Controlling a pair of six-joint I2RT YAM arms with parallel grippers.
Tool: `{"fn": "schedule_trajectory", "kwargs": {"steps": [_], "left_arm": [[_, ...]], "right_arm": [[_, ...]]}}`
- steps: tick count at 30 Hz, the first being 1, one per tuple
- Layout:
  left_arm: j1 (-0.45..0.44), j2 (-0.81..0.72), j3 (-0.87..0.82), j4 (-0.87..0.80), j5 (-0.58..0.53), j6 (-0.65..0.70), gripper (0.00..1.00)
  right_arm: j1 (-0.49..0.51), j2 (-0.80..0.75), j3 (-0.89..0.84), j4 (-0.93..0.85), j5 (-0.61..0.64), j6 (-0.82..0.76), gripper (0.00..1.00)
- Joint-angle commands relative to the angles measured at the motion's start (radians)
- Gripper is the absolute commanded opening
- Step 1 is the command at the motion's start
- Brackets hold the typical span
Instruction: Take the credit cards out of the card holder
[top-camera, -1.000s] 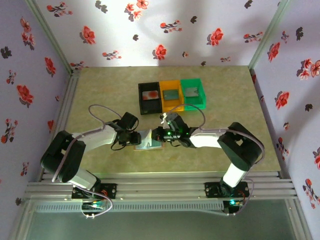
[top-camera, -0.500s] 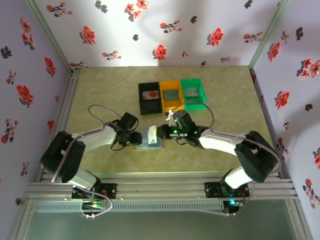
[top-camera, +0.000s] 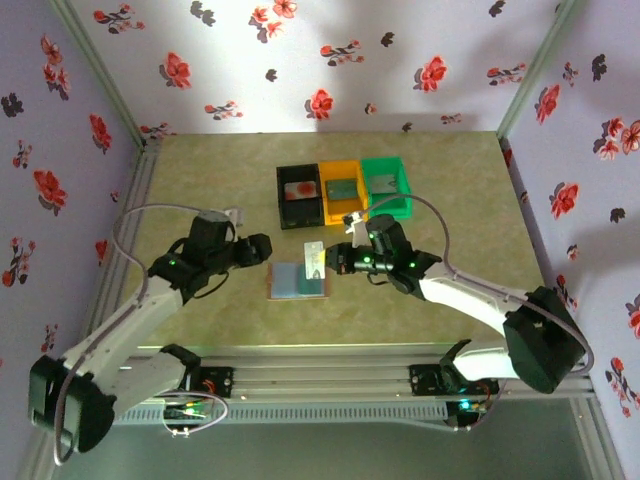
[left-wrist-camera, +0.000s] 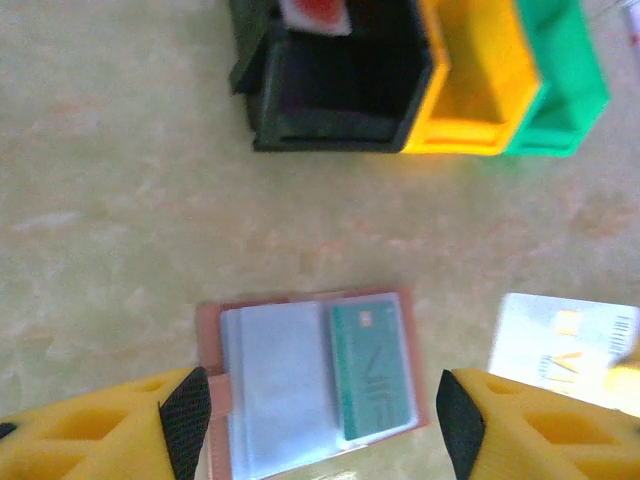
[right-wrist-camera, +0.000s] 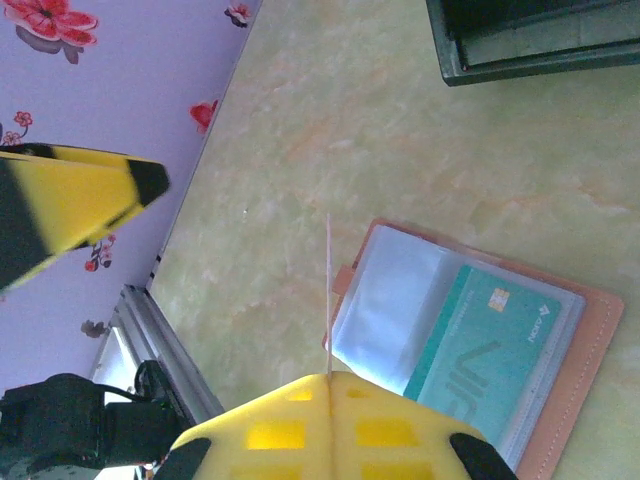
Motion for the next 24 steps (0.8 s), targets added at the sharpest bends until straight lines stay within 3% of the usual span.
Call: {"fn": "schedule_trajectory", "kwargs": {"steps": [1,12,16,24], "left_arm": [[0.003,-0.037,-0.023,0.063,0.135,0.021,0.66],[-0.008,0.036,-0.219,0.591,0.443,-0.160,0.66],[-0.038,0.067,-0.249,0.735,0.476,-0.209,0.65],[-0.108,0.094,-0.262,0.835,0.480,-0.228,0.64]], "right_arm": [[-0.018,-0.025,-0.030,0.065,-0.073,-0.002,0.00],[-0.046,-0.092,-0.086,0.213,-0.194,0.089,0.00],[-0.046,-0.108,-0.102,0.239,-0.212,0.111,0.00],[-0.046,-0.123,-0.123,0.300,-0.245,0.157,0.00]]}}
